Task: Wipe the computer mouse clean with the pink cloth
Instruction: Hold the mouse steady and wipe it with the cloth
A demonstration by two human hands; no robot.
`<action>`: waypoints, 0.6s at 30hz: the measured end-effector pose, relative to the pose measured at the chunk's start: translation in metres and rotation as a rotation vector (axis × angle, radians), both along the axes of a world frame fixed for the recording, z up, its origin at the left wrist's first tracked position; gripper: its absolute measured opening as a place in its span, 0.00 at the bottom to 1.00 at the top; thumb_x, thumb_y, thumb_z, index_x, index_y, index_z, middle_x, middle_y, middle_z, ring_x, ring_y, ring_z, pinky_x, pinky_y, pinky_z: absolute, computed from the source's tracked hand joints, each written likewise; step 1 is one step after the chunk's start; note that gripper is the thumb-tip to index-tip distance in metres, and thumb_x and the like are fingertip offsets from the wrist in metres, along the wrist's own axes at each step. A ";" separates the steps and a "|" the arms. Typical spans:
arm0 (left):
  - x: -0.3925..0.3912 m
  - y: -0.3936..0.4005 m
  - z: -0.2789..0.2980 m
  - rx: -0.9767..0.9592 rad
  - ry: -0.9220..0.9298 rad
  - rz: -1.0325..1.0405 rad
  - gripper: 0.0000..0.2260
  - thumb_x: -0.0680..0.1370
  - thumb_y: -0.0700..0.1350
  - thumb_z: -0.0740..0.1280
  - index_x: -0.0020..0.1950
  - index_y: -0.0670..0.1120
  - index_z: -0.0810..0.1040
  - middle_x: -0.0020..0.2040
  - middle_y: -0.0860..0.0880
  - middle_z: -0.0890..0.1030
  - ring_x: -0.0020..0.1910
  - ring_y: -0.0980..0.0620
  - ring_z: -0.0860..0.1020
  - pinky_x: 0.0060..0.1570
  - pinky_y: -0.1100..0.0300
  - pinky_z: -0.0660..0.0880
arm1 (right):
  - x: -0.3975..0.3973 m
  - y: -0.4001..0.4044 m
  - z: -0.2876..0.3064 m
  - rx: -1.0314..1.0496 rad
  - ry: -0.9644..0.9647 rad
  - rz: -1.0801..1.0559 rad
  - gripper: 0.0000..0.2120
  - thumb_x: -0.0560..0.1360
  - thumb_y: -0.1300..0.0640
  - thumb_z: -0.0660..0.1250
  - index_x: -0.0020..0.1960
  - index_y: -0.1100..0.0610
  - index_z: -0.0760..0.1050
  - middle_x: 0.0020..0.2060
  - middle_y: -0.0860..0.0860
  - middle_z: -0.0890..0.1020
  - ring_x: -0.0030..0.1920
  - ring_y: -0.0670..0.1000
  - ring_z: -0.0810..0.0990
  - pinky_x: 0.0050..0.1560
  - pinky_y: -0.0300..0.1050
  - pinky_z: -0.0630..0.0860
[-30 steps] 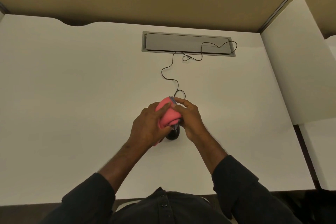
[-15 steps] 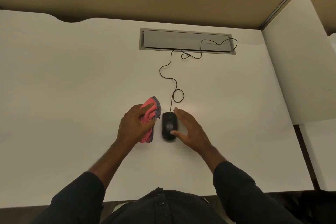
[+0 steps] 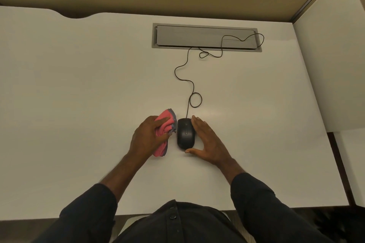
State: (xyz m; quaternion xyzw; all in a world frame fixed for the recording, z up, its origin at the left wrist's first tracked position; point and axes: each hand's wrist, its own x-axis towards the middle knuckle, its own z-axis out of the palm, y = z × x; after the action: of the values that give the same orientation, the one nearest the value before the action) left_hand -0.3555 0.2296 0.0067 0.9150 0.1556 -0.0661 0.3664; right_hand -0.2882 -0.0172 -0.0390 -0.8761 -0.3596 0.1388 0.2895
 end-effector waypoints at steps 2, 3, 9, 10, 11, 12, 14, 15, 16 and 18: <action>0.002 -0.002 0.001 0.003 0.001 -0.007 0.24 0.74 0.55 0.73 0.70 0.57 0.75 0.61 0.51 0.78 0.56 0.50 0.77 0.52 0.56 0.75 | 0.000 0.000 -0.002 -0.005 -0.015 0.001 0.48 0.73 0.34 0.69 0.81 0.57 0.52 0.80 0.50 0.54 0.80 0.47 0.50 0.79 0.48 0.52; 0.003 -0.003 0.002 0.006 -0.001 -0.013 0.24 0.74 0.54 0.73 0.69 0.57 0.75 0.60 0.51 0.78 0.55 0.50 0.77 0.52 0.55 0.76 | 0.000 0.000 -0.003 -0.005 -0.021 0.001 0.48 0.73 0.35 0.69 0.80 0.57 0.52 0.80 0.50 0.54 0.80 0.47 0.51 0.79 0.49 0.52; 0.022 -0.008 0.008 0.084 0.016 -0.175 0.23 0.74 0.54 0.72 0.69 0.56 0.75 0.59 0.50 0.78 0.54 0.48 0.77 0.51 0.53 0.77 | 0.001 -0.001 -0.009 0.011 -0.037 -0.014 0.48 0.73 0.33 0.69 0.81 0.55 0.52 0.80 0.49 0.56 0.79 0.48 0.53 0.79 0.47 0.52; 0.028 -0.009 0.010 0.102 0.014 -0.214 0.22 0.74 0.54 0.71 0.68 0.57 0.75 0.58 0.50 0.78 0.53 0.48 0.77 0.50 0.53 0.77 | 0.001 -0.001 -0.010 0.013 -0.039 -0.016 0.48 0.73 0.33 0.69 0.81 0.55 0.52 0.80 0.49 0.56 0.79 0.48 0.53 0.79 0.47 0.52; 0.035 -0.008 0.012 0.110 0.012 -0.245 0.21 0.73 0.54 0.71 0.67 0.58 0.76 0.57 0.50 0.78 0.53 0.48 0.77 0.50 0.52 0.77 | 0.001 -0.001 -0.011 0.015 -0.040 -0.020 0.48 0.73 0.33 0.69 0.81 0.55 0.52 0.80 0.50 0.56 0.79 0.48 0.54 0.79 0.47 0.52; 0.042 -0.008 0.014 0.115 0.018 -0.271 0.21 0.73 0.54 0.71 0.66 0.58 0.77 0.56 0.50 0.78 0.52 0.49 0.77 0.49 0.52 0.78 | 0.001 -0.001 -0.012 0.018 -0.040 -0.025 0.47 0.73 0.33 0.69 0.80 0.56 0.53 0.80 0.50 0.57 0.79 0.48 0.54 0.79 0.47 0.52; 0.054 -0.008 0.017 0.153 0.046 -0.331 0.20 0.73 0.54 0.71 0.66 0.58 0.77 0.55 0.50 0.78 0.51 0.48 0.77 0.48 0.51 0.78 | 0.001 -0.001 -0.013 0.019 -0.042 -0.030 0.47 0.73 0.33 0.69 0.80 0.56 0.53 0.79 0.51 0.58 0.79 0.48 0.55 0.79 0.49 0.54; 0.059 -0.008 0.017 0.182 0.062 -0.365 0.20 0.74 0.54 0.71 0.65 0.57 0.78 0.54 0.49 0.78 0.50 0.47 0.77 0.48 0.51 0.78 | 0.001 -0.002 -0.013 0.017 -0.042 -0.030 0.47 0.73 0.33 0.69 0.80 0.56 0.54 0.79 0.51 0.58 0.79 0.48 0.55 0.78 0.49 0.54; 0.063 -0.009 0.017 0.207 0.078 -0.393 0.19 0.74 0.55 0.71 0.64 0.57 0.78 0.53 0.49 0.77 0.49 0.47 0.77 0.47 0.51 0.77 | 0.001 -0.002 -0.014 0.015 -0.044 -0.029 0.47 0.73 0.33 0.69 0.80 0.56 0.54 0.79 0.51 0.58 0.79 0.48 0.55 0.78 0.50 0.55; 0.066 -0.010 0.014 0.237 0.108 -0.424 0.17 0.74 0.55 0.70 0.62 0.56 0.79 0.51 0.48 0.76 0.47 0.47 0.76 0.45 0.52 0.77 | 0.001 -0.001 -0.014 0.014 -0.050 -0.028 0.47 0.73 0.33 0.69 0.80 0.57 0.55 0.79 0.52 0.59 0.79 0.48 0.55 0.78 0.51 0.56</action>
State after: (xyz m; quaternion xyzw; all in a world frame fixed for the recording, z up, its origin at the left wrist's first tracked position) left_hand -0.2894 0.2195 0.0205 0.9589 -0.0141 -0.1714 0.2255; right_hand -0.2875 -0.0186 -0.0528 -0.8823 -0.3552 0.1101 0.2886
